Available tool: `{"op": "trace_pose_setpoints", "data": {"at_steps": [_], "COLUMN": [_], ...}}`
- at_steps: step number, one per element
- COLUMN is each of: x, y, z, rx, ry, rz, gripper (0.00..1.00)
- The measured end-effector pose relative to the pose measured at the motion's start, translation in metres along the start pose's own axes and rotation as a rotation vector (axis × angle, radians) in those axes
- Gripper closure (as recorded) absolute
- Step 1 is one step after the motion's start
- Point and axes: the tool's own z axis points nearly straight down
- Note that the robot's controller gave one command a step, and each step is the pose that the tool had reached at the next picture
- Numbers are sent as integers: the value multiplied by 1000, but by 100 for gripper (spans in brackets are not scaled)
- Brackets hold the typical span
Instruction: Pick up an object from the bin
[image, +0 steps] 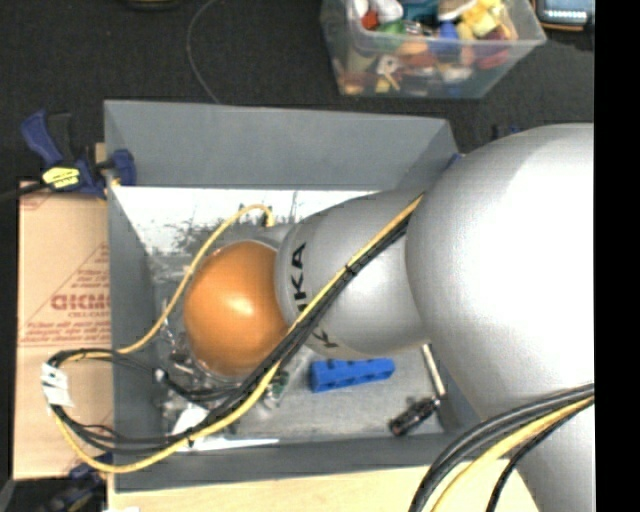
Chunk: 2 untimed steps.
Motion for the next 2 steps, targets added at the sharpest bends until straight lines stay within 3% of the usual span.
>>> {"op": "trace_pose_setpoints", "data": {"at_steps": [2], "x": [2], "y": [1], "z": [-44], "rx": [-5], "ry": [5], "rz": [5], "gripper": [100]}}
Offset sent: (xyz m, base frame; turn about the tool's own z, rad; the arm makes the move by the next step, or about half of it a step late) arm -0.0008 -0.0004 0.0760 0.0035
